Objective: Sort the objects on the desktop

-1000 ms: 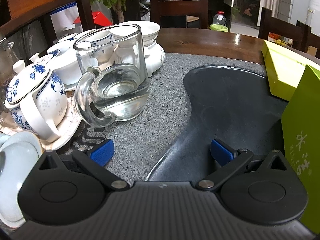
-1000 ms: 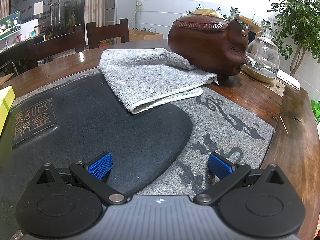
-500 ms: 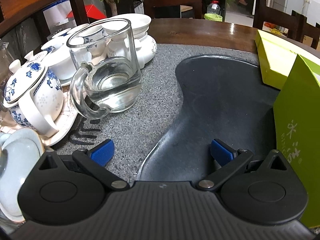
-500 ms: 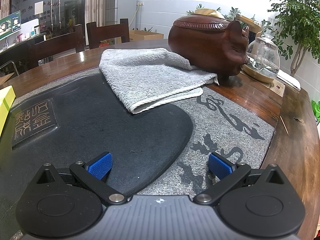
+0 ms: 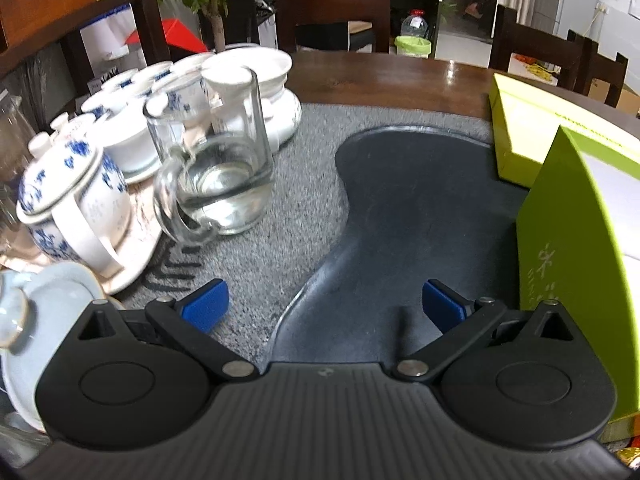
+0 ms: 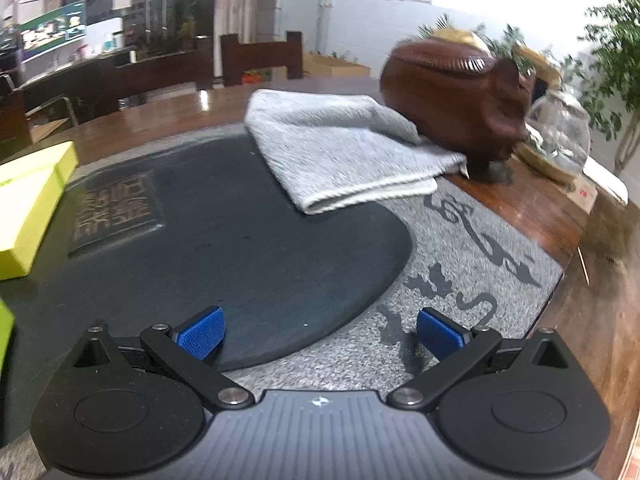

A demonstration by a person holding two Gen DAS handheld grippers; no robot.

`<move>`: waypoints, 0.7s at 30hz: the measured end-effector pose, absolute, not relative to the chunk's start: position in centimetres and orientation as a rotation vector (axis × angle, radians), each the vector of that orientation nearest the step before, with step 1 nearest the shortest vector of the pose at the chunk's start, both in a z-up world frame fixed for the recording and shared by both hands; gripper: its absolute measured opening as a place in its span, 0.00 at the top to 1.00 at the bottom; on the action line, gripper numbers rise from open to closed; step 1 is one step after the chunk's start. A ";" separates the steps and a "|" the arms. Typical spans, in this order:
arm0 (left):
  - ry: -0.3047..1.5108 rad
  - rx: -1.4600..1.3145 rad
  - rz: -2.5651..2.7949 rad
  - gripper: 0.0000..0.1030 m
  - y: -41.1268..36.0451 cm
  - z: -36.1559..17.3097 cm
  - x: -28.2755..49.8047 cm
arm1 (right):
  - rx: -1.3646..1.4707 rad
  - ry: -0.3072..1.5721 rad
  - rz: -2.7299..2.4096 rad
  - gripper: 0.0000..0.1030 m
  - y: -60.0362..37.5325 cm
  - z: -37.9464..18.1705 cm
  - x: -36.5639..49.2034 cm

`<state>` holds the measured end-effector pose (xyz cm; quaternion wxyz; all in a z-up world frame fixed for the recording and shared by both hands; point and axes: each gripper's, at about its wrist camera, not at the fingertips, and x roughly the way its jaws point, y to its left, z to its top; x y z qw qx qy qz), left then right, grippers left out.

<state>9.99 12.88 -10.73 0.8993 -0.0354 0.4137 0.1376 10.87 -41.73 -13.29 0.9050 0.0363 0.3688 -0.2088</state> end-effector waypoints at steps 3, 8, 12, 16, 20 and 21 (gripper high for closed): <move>0.843 -0.075 0.283 0.00 12.7 -9.8 9.7 | 0.062 0.772 -0.387 0.00 -41.0 -12.7 10.4; 0.818 -0.079 0.271 0.00 12.0 -8.3 9.2 | 0.024 0.745 -0.334 0.00 -39.4 -11.2 9.0; 0.800 -0.104 0.246 0.00 11.4 -7.0 8.7 | 0.038 0.729 -0.291 0.00 -38.3 -10.0 7.9; 0.792 -0.093 0.226 0.00 10.5 -5.7 8.2 | 0.068 0.700 -0.262 0.00 -37.3 -8.6 6.6; 0.772 -0.081 0.214 0.00 9.5 -4.5 7.3 | 0.104 0.674 -0.217 0.00 -36.6 -7.1 5.3; 0.765 -0.081 0.208 0.00 9.2 -4.2 7.1 | 0.109 0.669 -0.205 0.00 -36.5 -6.7 5.0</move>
